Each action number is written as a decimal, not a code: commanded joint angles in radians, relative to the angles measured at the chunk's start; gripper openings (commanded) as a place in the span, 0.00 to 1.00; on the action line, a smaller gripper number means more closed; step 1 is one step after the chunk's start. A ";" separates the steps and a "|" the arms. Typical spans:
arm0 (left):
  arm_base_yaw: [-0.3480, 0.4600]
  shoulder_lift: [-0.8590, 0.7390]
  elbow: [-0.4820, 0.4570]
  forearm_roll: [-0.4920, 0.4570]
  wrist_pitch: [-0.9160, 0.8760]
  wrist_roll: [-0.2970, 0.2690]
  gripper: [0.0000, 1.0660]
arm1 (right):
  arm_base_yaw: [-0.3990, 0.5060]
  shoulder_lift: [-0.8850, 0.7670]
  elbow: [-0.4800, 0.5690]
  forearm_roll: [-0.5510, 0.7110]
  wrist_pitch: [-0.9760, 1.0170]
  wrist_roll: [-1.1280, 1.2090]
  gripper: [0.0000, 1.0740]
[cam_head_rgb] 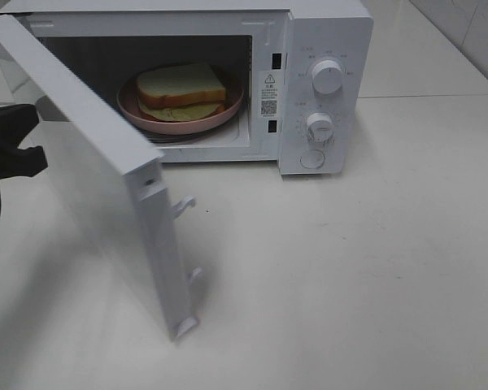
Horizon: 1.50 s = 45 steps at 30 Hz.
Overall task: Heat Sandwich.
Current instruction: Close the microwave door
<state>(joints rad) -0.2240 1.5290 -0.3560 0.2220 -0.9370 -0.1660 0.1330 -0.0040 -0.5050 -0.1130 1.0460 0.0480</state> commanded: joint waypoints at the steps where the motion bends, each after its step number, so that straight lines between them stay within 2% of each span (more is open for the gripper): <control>1: -0.061 0.028 -0.041 -0.071 -0.023 0.011 0.00 | -0.006 -0.027 0.003 -0.002 -0.009 0.013 0.71; 6: -0.136 0.075 -0.091 -0.141 -0.023 0.024 0.00 | -0.006 -0.027 0.003 -0.002 -0.009 0.013 0.71; 8: -0.167 0.089 -0.112 -0.184 -0.024 0.052 0.00 | -0.006 -0.027 0.003 -0.002 -0.009 0.013 0.71; 9: -0.203 0.107 -0.135 -0.239 -0.024 0.083 0.00 | -0.006 -0.027 0.003 -0.002 -0.009 0.013 0.71; 11: -0.217 0.115 -0.146 -0.262 -0.023 0.097 0.00 | -0.006 -0.027 0.003 -0.002 -0.009 0.013 0.71; 14: -0.280 0.154 -0.199 -0.365 -0.020 0.145 0.00 | -0.006 -0.027 0.003 -0.002 -0.009 0.013 0.71; 17: -0.306 0.171 -0.227 -0.393 -0.013 0.166 0.00 | -0.006 -0.027 0.003 -0.002 -0.009 0.013 0.71; 21: -0.357 0.202 -0.290 -0.467 0.009 0.239 0.00 | -0.006 -0.027 0.003 -0.002 -0.009 0.013 0.71; 22: -0.379 0.215 -0.321 -0.510 0.013 0.279 0.00 | -0.006 -0.027 0.003 -0.002 -0.009 0.013 0.71; 24: -0.397 0.229 -0.358 -0.559 0.030 0.308 0.00 | -0.006 -0.027 0.003 -0.002 -0.009 0.013 0.71; 27: -0.419 0.260 -0.409 -0.609 0.050 0.329 0.00 | -0.006 -0.027 0.003 -0.002 -0.009 0.013 0.71; 33: -0.444 0.319 -0.513 -0.652 0.095 0.372 0.00 | -0.006 -0.027 0.003 -0.002 -0.009 0.013 0.71; 45: -0.444 0.416 -0.665 -0.744 0.162 0.373 0.00 | -0.006 -0.027 0.003 -0.002 -0.009 0.013 0.71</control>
<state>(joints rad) -0.6830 1.9310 -0.9850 -0.4590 -0.7440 0.2070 0.1330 -0.0040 -0.5050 -0.1130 1.0460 0.0480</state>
